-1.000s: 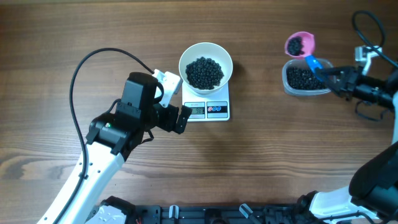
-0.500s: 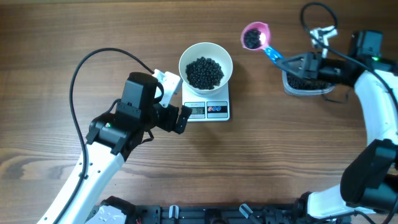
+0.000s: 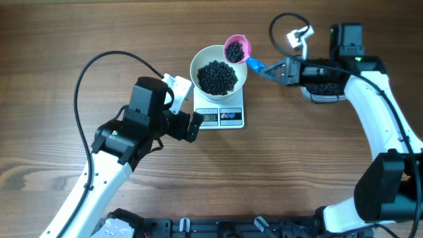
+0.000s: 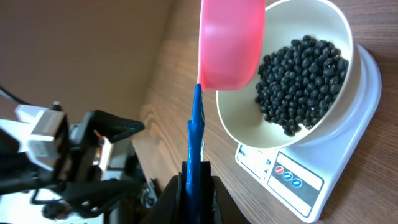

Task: Scoop item into bowl and weigh 150g on scale
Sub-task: 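Lift the filled scoop with the right gripper over the white bowl, then tilt the scoop with the right gripper to pour beans into the bowl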

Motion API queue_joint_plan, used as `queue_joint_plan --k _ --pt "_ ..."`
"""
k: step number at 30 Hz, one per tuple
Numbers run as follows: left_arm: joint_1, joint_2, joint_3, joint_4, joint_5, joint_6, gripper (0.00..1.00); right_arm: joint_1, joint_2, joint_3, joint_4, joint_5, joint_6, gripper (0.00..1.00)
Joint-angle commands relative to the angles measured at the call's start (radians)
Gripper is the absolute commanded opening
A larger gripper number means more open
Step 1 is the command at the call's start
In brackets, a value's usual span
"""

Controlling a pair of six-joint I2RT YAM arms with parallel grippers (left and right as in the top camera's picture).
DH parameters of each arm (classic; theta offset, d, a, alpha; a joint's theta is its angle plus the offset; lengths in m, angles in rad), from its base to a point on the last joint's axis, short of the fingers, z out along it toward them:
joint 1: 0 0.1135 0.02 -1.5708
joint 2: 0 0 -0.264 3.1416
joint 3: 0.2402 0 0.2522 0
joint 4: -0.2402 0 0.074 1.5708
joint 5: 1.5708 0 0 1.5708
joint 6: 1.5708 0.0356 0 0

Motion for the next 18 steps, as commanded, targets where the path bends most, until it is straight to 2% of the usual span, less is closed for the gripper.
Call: queue_joint_plan --k 1,18 --pt "-0.005 0.003 -0.006 0.003 0.016 0.001 1.0 0.042 0.011 0.003 0.021 0.081 0.004 0.04" --pt "-0.005 0.003 -0.006 0.003 0.016 0.002 1.0 0.09 0.011 0.003 0.102 0.181 0.002 0.04"
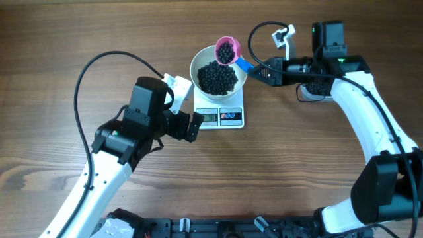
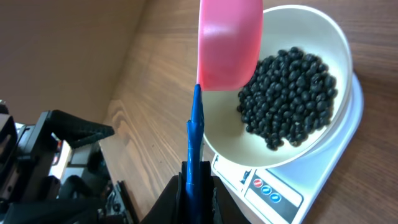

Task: Scoop item into bowl and weigh 150g on scale
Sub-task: 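Tilt the scoop with the right gripper to pour beans into the bowl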

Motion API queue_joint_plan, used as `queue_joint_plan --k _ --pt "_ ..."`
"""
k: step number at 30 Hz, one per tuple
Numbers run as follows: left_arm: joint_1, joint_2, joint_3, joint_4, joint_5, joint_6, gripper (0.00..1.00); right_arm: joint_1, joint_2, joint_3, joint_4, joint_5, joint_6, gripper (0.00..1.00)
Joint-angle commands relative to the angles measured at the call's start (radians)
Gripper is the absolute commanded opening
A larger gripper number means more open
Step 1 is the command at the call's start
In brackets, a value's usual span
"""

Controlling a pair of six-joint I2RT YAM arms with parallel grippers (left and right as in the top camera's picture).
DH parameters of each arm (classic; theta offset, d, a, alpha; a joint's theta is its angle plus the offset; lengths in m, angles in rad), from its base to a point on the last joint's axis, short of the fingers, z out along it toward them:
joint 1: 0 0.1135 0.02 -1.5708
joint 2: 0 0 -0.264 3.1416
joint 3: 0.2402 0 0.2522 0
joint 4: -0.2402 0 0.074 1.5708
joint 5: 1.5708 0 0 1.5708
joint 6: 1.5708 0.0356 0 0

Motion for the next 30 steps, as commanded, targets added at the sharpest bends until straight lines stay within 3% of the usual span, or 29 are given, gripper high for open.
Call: queue_joint_plan --k 1,9,24,30 --pt "-0.005 0.003 -0.006 0.003 0.016 0.001 1.0 0.004 0.011 0.003 0.023 0.086 -0.006 0.04" --pt "-0.005 0.003 -0.006 0.003 0.016 0.001 1.0 0.025 0.011 0.003 0.025 0.175 -0.161 0.04" --pt "-0.005 0.003 -0.006 0.003 0.016 0.001 1.0 0.173 0.011 0.003 0.029 0.503 -0.27 0.04" --pt "-0.005 0.003 -0.006 0.003 0.016 0.001 1.0 0.176 0.011 0.003 0.025 0.517 -0.314 0.04"
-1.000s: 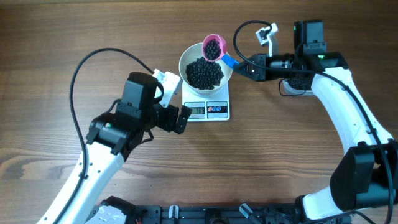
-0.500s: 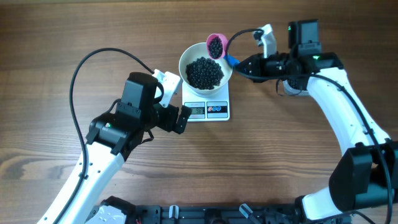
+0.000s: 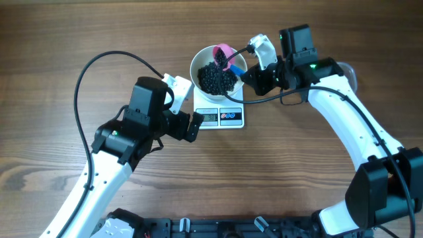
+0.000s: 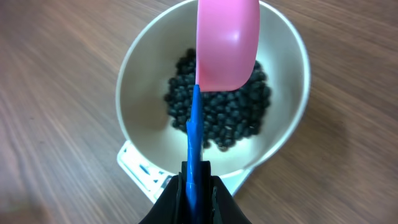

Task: Scoop item into bowl and weigh 150g on scale
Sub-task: 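Tilt the scoop with the right gripper to pour beans into the bowl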

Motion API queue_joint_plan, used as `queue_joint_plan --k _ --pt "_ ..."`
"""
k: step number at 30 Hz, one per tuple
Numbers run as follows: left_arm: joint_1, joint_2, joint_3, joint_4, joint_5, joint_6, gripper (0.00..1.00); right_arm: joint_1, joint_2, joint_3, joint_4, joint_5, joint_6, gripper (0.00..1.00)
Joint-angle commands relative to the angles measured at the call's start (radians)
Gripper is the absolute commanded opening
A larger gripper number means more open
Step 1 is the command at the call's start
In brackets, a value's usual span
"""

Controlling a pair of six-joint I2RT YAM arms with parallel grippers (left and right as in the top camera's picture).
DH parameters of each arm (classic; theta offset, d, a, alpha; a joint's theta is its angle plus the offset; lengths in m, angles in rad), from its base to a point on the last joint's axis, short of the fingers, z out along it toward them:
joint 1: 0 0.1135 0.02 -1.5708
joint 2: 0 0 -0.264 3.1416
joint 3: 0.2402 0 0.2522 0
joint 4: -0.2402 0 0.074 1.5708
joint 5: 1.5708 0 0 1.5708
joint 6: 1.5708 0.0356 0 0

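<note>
A white bowl (image 3: 218,71) of black beans (image 4: 217,115) stands on the white scale (image 3: 220,117). My right gripper (image 4: 198,180) is shut on the blue handle (image 4: 194,134) of a pink scoop (image 3: 222,53). The scoop hangs over the bowl's far side, tipped, with beans at its mouth. In the right wrist view only the scoop's pink underside (image 4: 227,43) shows, above the beans. My left gripper (image 3: 190,125) is open with nothing in it, just left of the scale.
The scale's display (image 3: 207,117) and buttons (image 3: 230,116) face the near edge. A grey container (image 3: 350,71) shows partly behind my right arm at the right. Bare wood surrounds the scale. The left arm's cable (image 3: 99,63) arcs over the table's left.
My right gripper has moved left and nearer the bowl. The scoop, then at the bowl's far right rim, is now over the bowl's inside and tipped. The left arm has not moved.
First the right gripper held the scoop of beans just outside the bowl's right rim. Then the scoop stood over that rim. Now it is tipped over the beans inside the bowl. The left arm stayed beside the scale throughout.
</note>
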Motion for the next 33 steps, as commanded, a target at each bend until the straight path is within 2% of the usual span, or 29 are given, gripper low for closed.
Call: queue_joint_plan --k 1,4,33 --pt "-0.005 0.003 -0.006 0.003 0.016 0.002 1.0 0.002 0.011 0.003 -0.001 0.046 -0.08 0.04" --pt "-0.005 0.003 -0.006 0.003 0.016 0.002 1.0 0.003 0.011 0.003 -0.015 0.047 -0.134 0.04" --pt "-0.005 0.003 -0.006 0.003 0.016 0.001 1.0 0.003 0.011 0.003 -0.018 0.047 -0.135 0.04"
